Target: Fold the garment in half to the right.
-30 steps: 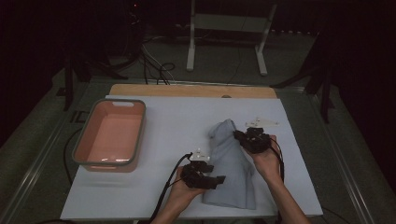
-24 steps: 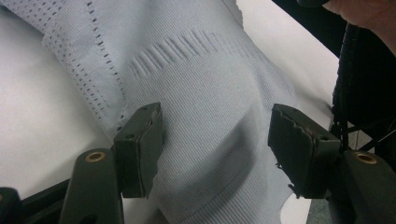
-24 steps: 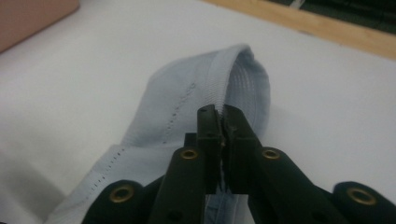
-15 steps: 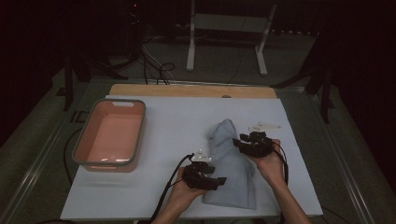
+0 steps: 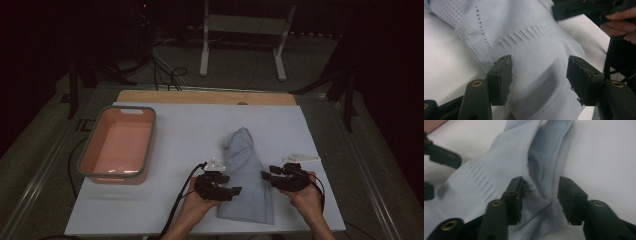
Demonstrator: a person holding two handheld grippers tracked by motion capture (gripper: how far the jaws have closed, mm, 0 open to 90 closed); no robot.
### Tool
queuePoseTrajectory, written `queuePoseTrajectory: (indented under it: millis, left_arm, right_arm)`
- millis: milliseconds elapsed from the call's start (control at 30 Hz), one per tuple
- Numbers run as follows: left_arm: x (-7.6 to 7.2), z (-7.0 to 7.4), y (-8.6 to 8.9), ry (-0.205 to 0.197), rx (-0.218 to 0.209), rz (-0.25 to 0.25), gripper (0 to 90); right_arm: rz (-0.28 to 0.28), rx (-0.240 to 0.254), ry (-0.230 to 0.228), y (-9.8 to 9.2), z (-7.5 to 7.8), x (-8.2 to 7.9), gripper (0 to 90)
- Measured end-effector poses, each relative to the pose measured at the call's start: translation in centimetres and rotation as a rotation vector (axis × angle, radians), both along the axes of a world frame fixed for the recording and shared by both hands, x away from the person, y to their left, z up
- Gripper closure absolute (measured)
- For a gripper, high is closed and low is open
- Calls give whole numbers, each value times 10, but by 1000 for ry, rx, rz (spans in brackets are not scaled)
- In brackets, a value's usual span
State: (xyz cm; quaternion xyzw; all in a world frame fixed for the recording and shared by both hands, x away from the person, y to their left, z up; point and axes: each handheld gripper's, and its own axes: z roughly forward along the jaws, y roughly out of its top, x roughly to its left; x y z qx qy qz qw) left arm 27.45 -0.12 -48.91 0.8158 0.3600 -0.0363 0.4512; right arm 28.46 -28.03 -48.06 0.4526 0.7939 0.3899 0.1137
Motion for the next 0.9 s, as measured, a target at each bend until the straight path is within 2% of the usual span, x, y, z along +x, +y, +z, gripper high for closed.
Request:
queuePoseTrajectory:
  millis: [67,167,433,600,700,733,767,900]
  left_arm:
    - [1,1,-2,-7,1,-5,411]
    - [3,2,-7,-16,8,-16,445]
    - [4,0,-23,-17,28,-59,513]
    - [3,-4,-34,-9,43,-78,520]
    - [3,-6,-38,-4,55,-80,513]
    - [3,-7,-39,-4,59,-80,513]
    - [4,-7,-39,-2,59,-81,510]
    - [4,-8,-40,3,60,-80,510]
  right_arm:
    - [23,26,34,-1,-3,1,710]
    - [35,11,21,0,-1,-1,875]
    - [-6,8,-44,-9,16,-11,885]
    - [-37,-63,-51,-13,12,-15,885]
    - [-40,-83,-56,-12,12,-16,876]
    - [-40,-86,-59,-11,12,-18,841]
    - [-47,-91,-71,-9,13,-21,723]
    - [-41,-88,-93,-3,13,-33,537]
